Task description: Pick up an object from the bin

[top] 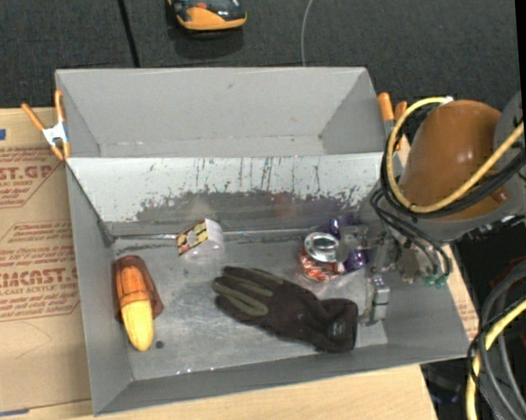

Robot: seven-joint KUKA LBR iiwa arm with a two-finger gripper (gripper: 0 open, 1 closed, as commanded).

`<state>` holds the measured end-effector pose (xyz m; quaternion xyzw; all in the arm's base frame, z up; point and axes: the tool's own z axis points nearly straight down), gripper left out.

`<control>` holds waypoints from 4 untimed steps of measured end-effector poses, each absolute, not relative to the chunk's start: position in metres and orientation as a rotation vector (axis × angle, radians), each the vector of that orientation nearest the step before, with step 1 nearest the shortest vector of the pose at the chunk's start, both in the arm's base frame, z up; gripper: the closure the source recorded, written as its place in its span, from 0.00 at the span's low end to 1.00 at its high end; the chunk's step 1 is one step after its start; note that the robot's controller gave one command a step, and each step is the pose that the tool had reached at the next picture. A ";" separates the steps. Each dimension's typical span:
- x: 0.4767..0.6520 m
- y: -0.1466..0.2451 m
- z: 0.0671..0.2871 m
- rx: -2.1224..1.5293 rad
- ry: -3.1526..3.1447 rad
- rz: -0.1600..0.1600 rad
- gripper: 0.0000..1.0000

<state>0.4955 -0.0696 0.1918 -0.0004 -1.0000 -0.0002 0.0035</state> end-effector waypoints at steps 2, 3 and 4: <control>0.486 -0.021 0.111 0.008 -3.147 -0.001 0.00; 0.483 -0.011 0.095 0.107 -3.140 0.000 0.00; 0.481 -0.015 0.112 -0.309 -3.126 -0.001 0.00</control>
Offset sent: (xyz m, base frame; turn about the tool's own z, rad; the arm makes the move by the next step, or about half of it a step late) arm -0.0162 0.0700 -0.1218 -0.0094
